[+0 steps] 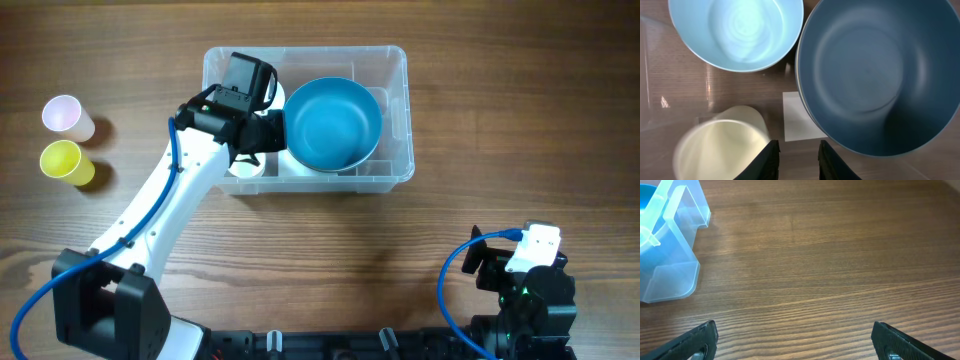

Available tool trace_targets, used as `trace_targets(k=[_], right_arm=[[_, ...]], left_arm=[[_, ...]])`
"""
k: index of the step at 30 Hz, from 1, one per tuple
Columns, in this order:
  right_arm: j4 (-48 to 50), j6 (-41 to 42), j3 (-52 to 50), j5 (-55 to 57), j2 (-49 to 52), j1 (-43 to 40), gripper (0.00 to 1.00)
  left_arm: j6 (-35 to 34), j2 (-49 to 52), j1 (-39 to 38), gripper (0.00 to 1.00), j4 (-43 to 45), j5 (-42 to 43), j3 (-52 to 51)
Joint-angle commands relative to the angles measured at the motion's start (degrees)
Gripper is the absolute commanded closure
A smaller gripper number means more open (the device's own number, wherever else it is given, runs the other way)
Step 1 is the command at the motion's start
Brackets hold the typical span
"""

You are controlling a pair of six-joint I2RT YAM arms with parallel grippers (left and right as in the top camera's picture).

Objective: Pack container
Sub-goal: 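Carry the white cup and lower it into the container's front left, then release the white cup and grasp the yellow cup with the left gripper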

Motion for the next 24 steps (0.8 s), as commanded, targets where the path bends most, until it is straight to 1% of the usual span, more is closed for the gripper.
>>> trace_targets(k=[1,3,5,11,16,18,19,21,24], right_arm=[[0.11,-0.57,0.44,0.70,-0.13,0.37,0.00],[0.11,-0.59,0.44,0.70,-0.13,0.37,0.00],[0.11,-0.57,0.44,0.72,-0.13,0.37,0.00],[0.11,-0.59,0.44,0.72,-0.13,0.37,0.00],[0.11,-0.59,0.44,0.70,-0.13,0.37,0.00],[0.11,-0.57,0.44,0.70,-0.13,0.37,0.00],[0.11,-0.59,0.44,0.70,-0.13,0.37,0.00],[0.11,-0.57,0.44,0.70,-0.13,0.37,0.00],[0.11,-0.59,0.44,0.72,-0.13,0.37,0.00]], left_arm=[[-0.28,-2.34,2.32,0.74,-0.74,-1.36,0.46],[-1.75,-3.41,5.16,0.75,-1.81,-1.36,0.46],[-1.70,-4.33,8.28,0.75,-2.51,-1.38,0.46],[-1.70,-7.19,21.97,0.76,-5.33,-1.36,0.46],[-1.01,-9.64,32.63,0.76,-5.62,-1.46,0.46],[-1.01,-9.84,35.47,0.72,-5.62,-4.24,0.44],[-1.01,-9.77,37.35,0.67,-5.62,-7.56,0.42],[-1.01,-9.42,39.80,0.51,-5.46,-12.39,0.42],[-0.98,-8.72,42.86,0.48,-4.74,-15.47,0.39]])
